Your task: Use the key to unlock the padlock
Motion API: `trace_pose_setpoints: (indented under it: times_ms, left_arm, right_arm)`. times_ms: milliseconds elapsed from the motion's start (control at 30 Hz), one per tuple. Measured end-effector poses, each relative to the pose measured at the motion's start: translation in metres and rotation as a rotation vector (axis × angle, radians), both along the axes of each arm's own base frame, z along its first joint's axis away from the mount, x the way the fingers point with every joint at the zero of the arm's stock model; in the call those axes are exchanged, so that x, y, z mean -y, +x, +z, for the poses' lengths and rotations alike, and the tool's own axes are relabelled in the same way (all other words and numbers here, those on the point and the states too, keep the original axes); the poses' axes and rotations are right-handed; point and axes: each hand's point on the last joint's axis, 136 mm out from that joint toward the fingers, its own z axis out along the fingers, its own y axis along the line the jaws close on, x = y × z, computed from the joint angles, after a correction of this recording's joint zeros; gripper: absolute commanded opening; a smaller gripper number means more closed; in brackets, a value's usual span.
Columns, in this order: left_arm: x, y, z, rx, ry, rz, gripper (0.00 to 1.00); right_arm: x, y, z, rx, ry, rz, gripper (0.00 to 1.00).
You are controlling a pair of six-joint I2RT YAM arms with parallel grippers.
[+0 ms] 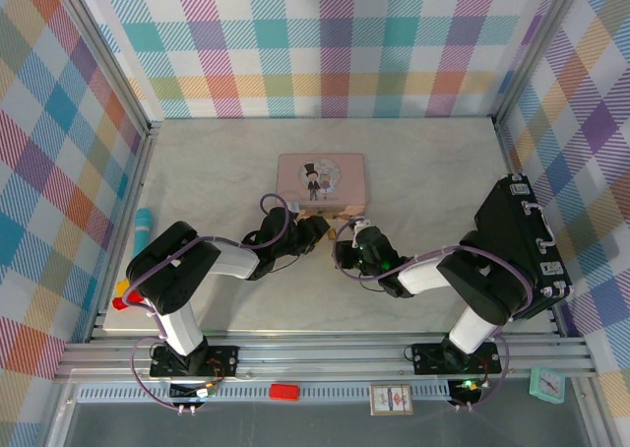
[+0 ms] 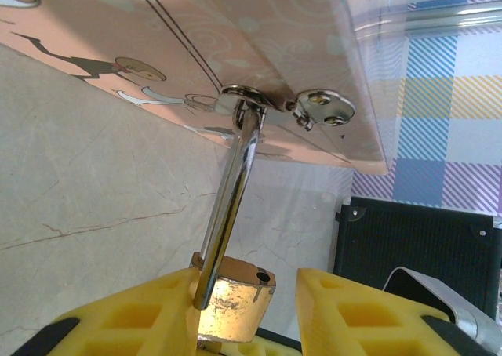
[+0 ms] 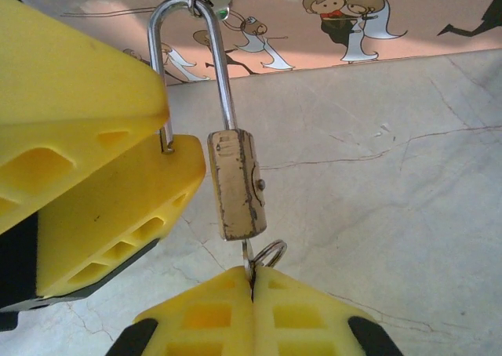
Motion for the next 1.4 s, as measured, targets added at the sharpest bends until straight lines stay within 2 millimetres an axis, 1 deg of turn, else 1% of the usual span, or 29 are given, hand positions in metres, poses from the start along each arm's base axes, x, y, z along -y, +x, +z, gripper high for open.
trace_pose_setpoints:
  times_ms: [100, 200, 267, 333, 400, 500, 567, 667, 733, 800, 867, 933, 1000, 1067, 1200, 1333, 1400]
  left_arm:
    - [-0.004, 0.000, 0.002, 0.001, 0.016, 0.002, 0.42]
    - [-0.011, -0.002, 0.011, 0.014, 0.045, 0.006, 0.44]
    - [-0.017, -0.003, 0.021, 0.039, 0.069, 0.007, 0.45]
    - [-0.026, -0.003, 0.036, 0.083, 0.095, 0.014, 0.48]
    - [-0.039, -0.001, 0.053, 0.131, 0.125, 0.028, 0.48]
    - [-0.066, 0.004, 0.074, 0.201, 0.187, 0.065, 0.49]
    - [-0.086, 0.004, 0.084, 0.243, 0.265, 0.086, 0.51]
    - [-0.108, 0.003, 0.100, 0.307, 0.408, 0.098, 0.53]
    - [-0.120, 0.002, 0.110, 0.350, 0.495, 0.098, 0.55]
    - [-0.132, 0.003, 0.119, 0.385, 0.565, 0.098, 0.56]
    - [-0.147, 0.005, 0.120, 0.396, 0.631, 0.101, 0.56]
    - [-0.158, 0.007, 0.114, 0.388, 0.684, 0.095, 0.57]
    - [-0.166, 0.007, 0.108, 0.376, 0.720, 0.086, 0.58]
    - [-0.170, 0.008, 0.107, 0.379, 0.729, 0.078, 0.58]
    - [-0.170, 0.015, 0.105, 0.391, 0.717, 0.063, 0.59]
    - [-0.160, 0.021, 0.101, 0.406, 0.687, 0.025, 0.59]
    - [-0.155, 0.024, 0.095, 0.400, 0.677, 0.007, 0.59]
  right_arm:
    - [0.000, 0.000, 0.000, -0.008, 0.006, -0.006, 0.01]
    - [0.000, -0.001, 0.000, -0.013, 0.010, -0.005, 0.01]
    - [0.000, -0.002, -0.003, -0.026, 0.004, -0.004, 0.01]
    - [0.001, -0.003, -0.005, -0.036, 0.001, -0.008, 0.02]
    - [0.001, -0.003, -0.006, -0.041, -0.003, -0.008, 0.04]
    - [0.003, -0.002, -0.008, -0.057, -0.020, -0.014, 0.07]
    - [0.003, -0.001, -0.009, -0.066, -0.029, -0.015, 0.14]
    - [0.007, 0.000, -0.013, -0.080, -0.041, -0.025, 0.22]
    - [0.011, -0.001, -0.016, -0.095, -0.055, -0.031, 0.26]
    - [0.011, 0.000, -0.014, -0.098, -0.054, -0.030, 0.29]
    - [0.014, 0.000, -0.011, -0.101, -0.057, -0.034, 0.30]
    - [0.018, 0.000, -0.008, -0.103, -0.062, -0.039, 0.32]
    - [0.020, 0.001, -0.002, -0.104, -0.062, -0.039, 0.33]
    - [0.020, 0.004, 0.007, -0.100, -0.054, -0.035, 0.36]
    - [0.011, 0.016, 0.030, -0.092, -0.014, -0.010, 0.37]
    - [-0.001, 0.027, 0.052, -0.098, 0.035, 0.033, 0.37]
    - [-0.007, 0.033, 0.059, -0.102, 0.051, 0.053, 0.36]
